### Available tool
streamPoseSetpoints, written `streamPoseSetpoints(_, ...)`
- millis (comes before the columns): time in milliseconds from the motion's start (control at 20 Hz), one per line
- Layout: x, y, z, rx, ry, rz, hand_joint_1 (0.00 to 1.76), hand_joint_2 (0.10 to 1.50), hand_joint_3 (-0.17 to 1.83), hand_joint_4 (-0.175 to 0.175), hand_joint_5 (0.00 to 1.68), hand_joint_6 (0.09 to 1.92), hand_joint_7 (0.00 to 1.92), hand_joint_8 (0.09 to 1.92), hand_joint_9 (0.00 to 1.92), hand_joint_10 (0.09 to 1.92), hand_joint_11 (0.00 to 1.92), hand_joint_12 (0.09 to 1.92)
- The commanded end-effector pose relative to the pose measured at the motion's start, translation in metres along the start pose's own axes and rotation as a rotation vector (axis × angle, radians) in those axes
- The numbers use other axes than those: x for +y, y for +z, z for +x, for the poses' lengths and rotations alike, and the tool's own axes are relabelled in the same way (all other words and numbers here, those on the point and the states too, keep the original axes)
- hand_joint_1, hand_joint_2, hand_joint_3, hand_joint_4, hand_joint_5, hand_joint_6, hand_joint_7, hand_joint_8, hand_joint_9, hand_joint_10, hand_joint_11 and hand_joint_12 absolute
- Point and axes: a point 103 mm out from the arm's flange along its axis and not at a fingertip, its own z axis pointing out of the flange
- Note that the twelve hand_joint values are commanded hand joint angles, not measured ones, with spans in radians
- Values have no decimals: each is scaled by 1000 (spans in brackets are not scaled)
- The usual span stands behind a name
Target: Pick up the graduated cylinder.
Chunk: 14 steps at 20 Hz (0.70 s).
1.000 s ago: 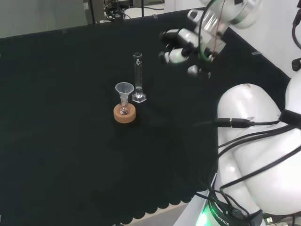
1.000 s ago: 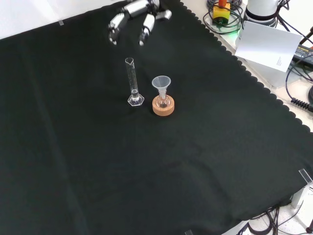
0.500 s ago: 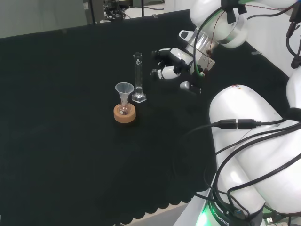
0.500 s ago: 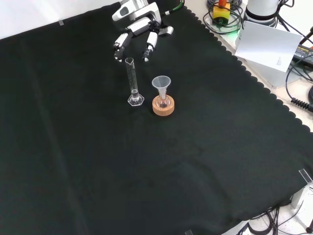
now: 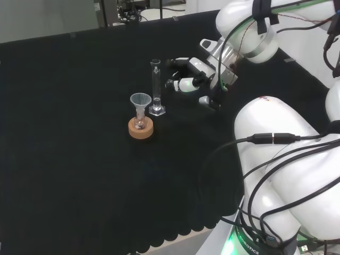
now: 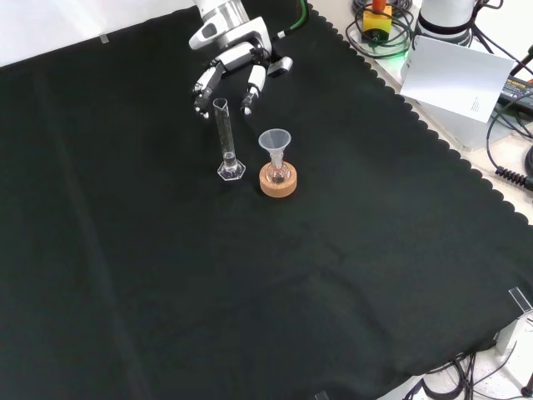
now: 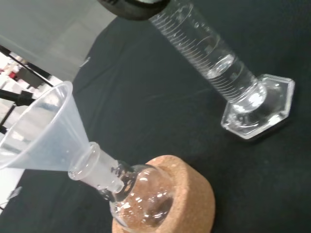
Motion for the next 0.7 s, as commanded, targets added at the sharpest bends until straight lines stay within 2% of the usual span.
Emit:
streamPoseSetpoints(50,16,19,-10,72,-66,16,1016,922,-175,-48,532,87,480,683,660,576,378,1298)
streamPoseSetpoints(700,33,42,-8,179,-152,9,1036,915,-175,-47,515,87,429,662,631,553,369,1303)
